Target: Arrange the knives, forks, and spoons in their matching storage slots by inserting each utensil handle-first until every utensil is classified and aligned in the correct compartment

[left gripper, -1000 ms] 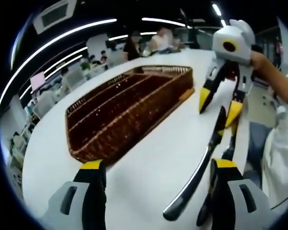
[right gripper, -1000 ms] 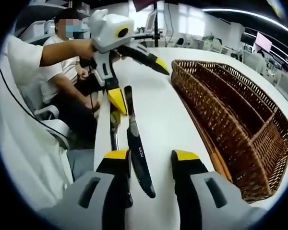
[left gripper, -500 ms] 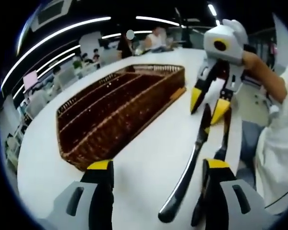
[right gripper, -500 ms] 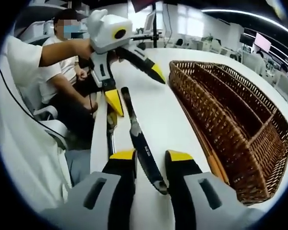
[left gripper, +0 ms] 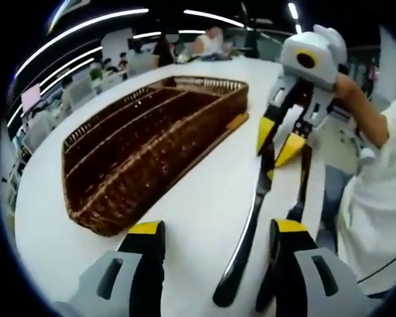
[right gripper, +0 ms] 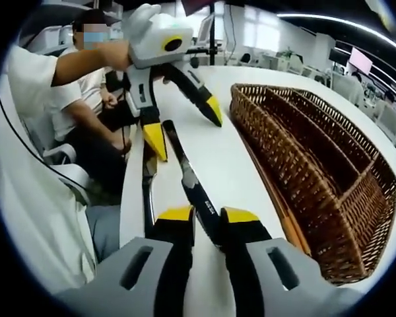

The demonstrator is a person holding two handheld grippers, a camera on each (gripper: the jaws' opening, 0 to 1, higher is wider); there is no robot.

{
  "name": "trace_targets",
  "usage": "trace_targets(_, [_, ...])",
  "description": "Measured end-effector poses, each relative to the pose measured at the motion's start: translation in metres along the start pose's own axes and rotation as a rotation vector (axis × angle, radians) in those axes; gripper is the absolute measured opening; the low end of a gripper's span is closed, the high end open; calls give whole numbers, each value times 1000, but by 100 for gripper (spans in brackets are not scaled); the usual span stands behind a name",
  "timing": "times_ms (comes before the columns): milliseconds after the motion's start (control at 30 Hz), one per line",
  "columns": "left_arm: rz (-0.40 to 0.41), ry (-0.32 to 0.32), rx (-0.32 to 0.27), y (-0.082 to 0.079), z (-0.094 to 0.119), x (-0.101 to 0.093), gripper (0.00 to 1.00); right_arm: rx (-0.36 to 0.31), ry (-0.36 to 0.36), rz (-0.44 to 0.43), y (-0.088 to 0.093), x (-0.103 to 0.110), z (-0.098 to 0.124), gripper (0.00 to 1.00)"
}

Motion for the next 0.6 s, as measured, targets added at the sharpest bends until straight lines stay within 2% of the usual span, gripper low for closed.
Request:
trace_targets(133, [-7, 2, 19, 0, 1, 5, 64, 8, 23, 26, -2, -3, 0, 20])
trace_targets(233, [-20, 5, 29, 0, 2, 7, 63, -3, 60, 45, -2, -4, 2, 29])
trace_targets(267, [-21, 9, 32, 0, 2, 8, 62, 15, 37, 45, 0, 0, 3, 31])
trace_targets(367, [-12, 11, 36, 2, 3, 12, 62, 12, 45, 50, -1, 6, 9, 33])
trace_targets(533, [-12, 20, 46, 2, 3, 16, 62, 11, 17, 30, -4, 2, 3, 28])
trace_targets(600, [-18, 22, 65, 0, 2, 16, 60, 12, -8, 8, -4, 8, 2, 22])
Point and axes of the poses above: the point that each gripper's makers call its tool centre point, and the gripper's own axes: z roughly backward along the fingers, x roughly to its left, y roughly out of its underside, the point moved 6 cm from there along z, roughly backward along the fingers, and after that the axes turned 4 degrees about z, right-handed, at the moved point
